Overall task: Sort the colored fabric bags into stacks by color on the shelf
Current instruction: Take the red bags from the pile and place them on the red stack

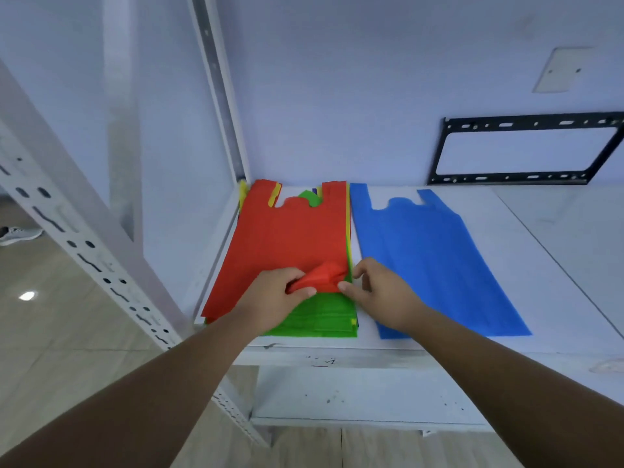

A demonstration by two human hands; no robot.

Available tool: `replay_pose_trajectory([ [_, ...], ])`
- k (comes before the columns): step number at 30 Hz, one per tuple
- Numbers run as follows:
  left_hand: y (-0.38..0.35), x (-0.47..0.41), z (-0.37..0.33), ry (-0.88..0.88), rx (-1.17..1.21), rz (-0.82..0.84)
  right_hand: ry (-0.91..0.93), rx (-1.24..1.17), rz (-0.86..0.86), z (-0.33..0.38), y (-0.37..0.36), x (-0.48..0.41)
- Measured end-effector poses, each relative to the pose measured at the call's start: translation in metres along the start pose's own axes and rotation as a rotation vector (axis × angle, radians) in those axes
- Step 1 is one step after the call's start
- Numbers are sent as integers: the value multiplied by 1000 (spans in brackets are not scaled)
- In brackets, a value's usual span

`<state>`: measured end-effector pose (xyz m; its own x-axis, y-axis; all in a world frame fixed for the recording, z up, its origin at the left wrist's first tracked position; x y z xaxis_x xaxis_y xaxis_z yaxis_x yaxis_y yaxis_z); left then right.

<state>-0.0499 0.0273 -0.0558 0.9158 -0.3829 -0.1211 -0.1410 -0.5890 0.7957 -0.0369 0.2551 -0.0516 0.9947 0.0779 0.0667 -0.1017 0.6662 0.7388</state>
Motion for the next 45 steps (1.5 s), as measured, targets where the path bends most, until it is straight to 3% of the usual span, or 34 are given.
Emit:
replay_pose_trajectory([
  [3,1,-3,10,23,12,-51,27,78,121,-5,6,3],
  [6,1,-7,12,10,5,-45,8,56,68,-5,5,0],
  [8,1,-8,11,-3,0,-45,-113,-137,108,2,3,-2],
  [12,5,-7,2,-8,10,-40,-514,-713,429,23,-7,-8],
  [14,6,-2,-11,-41,98,-27,-600,-874,502,29,-12,-15],
  [16,6,2,-26,-99,184,0,-603,-892,448,33,-19,-24],
  [18,5,0,-33,-131,222,-16,-556,-743,330,37,-25,-29],
  [21,11,-5,-20,-49,145,-136,-487,-698,175,37,-22,-30],
  [26,25,1,9,223,24,-192,-586,-1121,80,15,14,-23],
  [31,36,-3,16,494,-28,-106,-714,-1416,84,3,40,-21],
  [32,39,-6,16,583,92,-91,-711,-1417,107,2,44,-20],
  [35,39,-11,13,852,837,-4,-700,-1262,199,-5,46,-16],
  [37,34,-15,15,837,988,47,-708,-1023,248,-9,42,-12],
  [38,30,-17,18,818,912,43,-711,-939,249,-11,38,-12],
  [40,20,-18,22,713,524,26,-704,-755,186,-14,27,-15],
  [42,14,-18,24,568,176,-21,-617,-419,72,-16,18,-22],
  [44,12,-14,22,466,73,-101,-486,-98,-58,-14,15,-26],
  [45,13,-14,19,428,70,-145,-446,-68,-108,-14,15,-26],
])
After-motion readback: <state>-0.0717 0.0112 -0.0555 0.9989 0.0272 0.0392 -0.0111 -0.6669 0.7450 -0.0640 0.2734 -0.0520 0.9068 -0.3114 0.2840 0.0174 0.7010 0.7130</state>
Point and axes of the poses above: each hand's wrist, its own x-axis away from the middle knuckle, its own y-axis out of the back of the hand, z = x × y, the point moved 2 cm from there along -x, towards the middle knuckle, and after that the axes turned 5 degrees about -y, right-handed, at the moved point
